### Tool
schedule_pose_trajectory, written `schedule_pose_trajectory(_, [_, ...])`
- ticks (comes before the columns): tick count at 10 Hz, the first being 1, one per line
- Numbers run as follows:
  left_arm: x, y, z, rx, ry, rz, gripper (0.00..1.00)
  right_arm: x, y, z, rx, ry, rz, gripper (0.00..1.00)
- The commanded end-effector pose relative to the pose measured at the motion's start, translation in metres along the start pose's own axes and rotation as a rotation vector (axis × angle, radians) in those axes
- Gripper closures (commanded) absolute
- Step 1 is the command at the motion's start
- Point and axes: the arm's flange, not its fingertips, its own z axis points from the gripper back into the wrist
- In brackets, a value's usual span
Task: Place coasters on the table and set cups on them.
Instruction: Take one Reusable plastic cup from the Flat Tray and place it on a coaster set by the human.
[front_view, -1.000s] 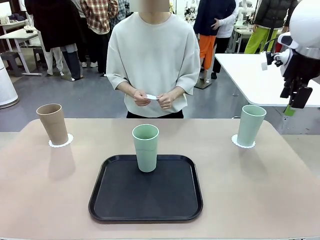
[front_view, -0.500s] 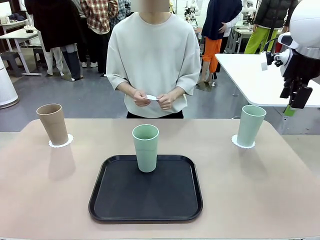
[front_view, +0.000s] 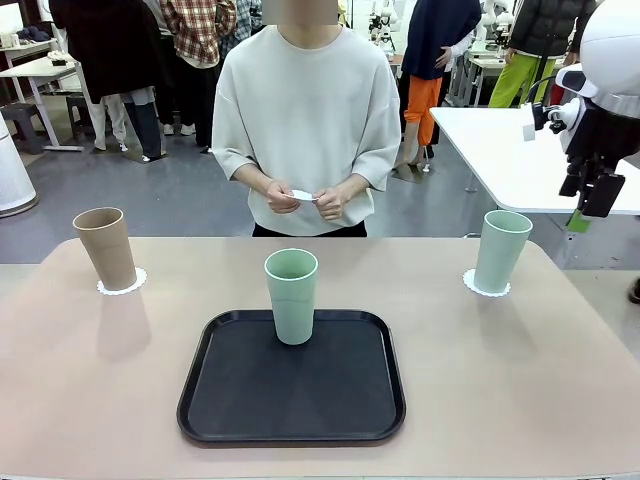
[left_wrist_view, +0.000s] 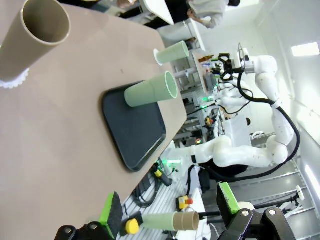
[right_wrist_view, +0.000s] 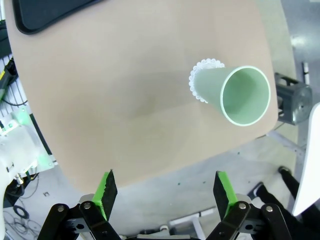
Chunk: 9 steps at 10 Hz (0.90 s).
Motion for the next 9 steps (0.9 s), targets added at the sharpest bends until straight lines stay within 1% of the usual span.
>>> schedule_pose_trajectory(1, [-0.001, -0.002, 0.002, -0.004, -0.006, -0.006, 0.00, -0.002, -0.004, -0.001, -0.002, 0.000, 0.051, 0.00])
schedule_pose_trajectory(2, [-0.001, -0.002, 0.002, -0.004, -0.006, -0.006, 0.00, 0.000, 0.000, 0.000, 0.000, 0.000, 0.000, 0.00])
schedule_pose_trajectory(3, [-0.001, -0.002, 0.002, -0.004, -0.006, -0.006, 0.00, 0.002, -0.009, -0.006, 0.010, -0.059, -0.192, 0.00])
schedule_pose_trajectory(4, [-0.001, -0.002, 0.002, -0.004, -0.006, -0.006, 0.00, 0.001, -0.014, -0.019, -0.039, -0.028, -0.621, 0.00])
schedule_pose_trajectory(5, [-0.001, -0.002, 0.002, -0.004, -0.006, -0.006, 0.00, -0.005, -0.009, -0.029, -0.001, 0.042, -1.003, 0.00])
schedule_pose_trajectory(6, [-0.001, -0.002, 0.002, -0.004, -0.006, -0.006, 0.00, -0.025, 0.004, -0.032, 0.092, -0.015, -1.298, 0.00])
schedule_pose_trajectory(7, [-0.001, -0.002, 0.002, -0.004, -0.006, -0.006, 0.00, -0.043, 0.020, -0.032, 0.084, -0.001, -1.479, 0.00])
schedule_pose_trajectory(8, [-0.001, -0.002, 0.002, -0.004, -0.006, -0.006, 0.00, -0.051, 0.040, -0.027, 0.064, -0.021, -1.540, 0.00])
schedule_pose_trajectory(9, [-0.001, -0.002, 0.002, -0.004, -0.006, -0.006, 0.00, -0.046, 0.057, -0.023, 0.154, -0.082, -1.497, 0.00])
